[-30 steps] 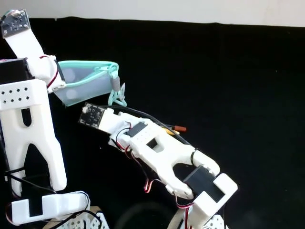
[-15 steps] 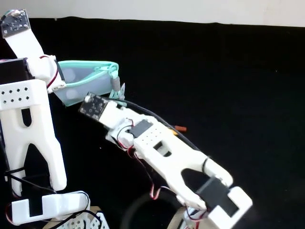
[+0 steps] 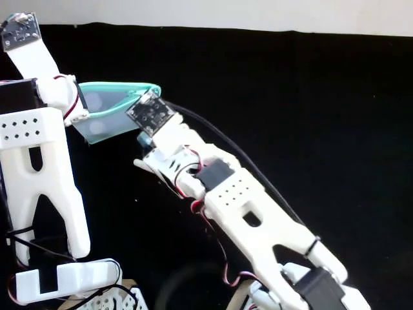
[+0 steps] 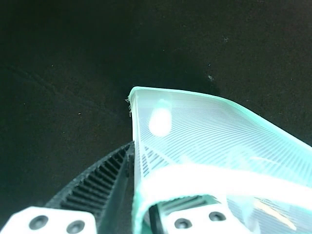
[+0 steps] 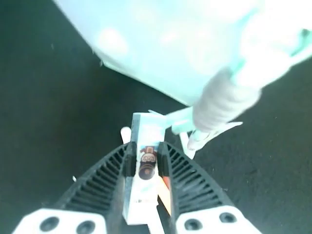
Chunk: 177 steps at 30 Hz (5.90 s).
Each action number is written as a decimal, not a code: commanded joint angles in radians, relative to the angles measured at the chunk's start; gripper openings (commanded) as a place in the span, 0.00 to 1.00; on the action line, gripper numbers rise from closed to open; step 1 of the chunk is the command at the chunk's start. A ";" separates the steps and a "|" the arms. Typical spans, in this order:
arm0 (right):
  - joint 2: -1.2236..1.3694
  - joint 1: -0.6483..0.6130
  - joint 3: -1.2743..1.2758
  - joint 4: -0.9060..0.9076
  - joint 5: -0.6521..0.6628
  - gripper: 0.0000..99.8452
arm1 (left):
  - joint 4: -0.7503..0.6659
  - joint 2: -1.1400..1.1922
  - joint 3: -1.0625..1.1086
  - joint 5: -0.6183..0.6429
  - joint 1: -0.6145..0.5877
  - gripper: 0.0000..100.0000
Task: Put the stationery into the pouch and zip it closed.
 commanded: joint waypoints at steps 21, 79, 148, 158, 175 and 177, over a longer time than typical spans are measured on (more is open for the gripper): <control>-0.116 -0.008 -0.185 0.002 -0.170 0.01 | -0.018 0.012 -0.012 0.005 0.008 0.01; 1.023 -0.041 -1.139 0.315 -0.209 0.17 | -0.149 0.018 -0.125 0.051 -0.302 0.01; 1.494 0.039 -1.929 0.819 -0.632 0.17 | -0.146 0.018 -0.125 0.048 -0.297 0.01; 1.501 0.059 -2.209 0.915 -0.628 0.16 | -0.146 0.018 -0.124 0.048 -0.297 0.01; 1.506 0.114 -2.071 0.972 -0.690 0.16 | -0.146 0.018 -0.124 0.048 -0.297 0.01; 1.527 0.114 -2.072 0.972 -0.690 0.16 | -0.146 0.018 -0.124 0.048 -0.297 0.01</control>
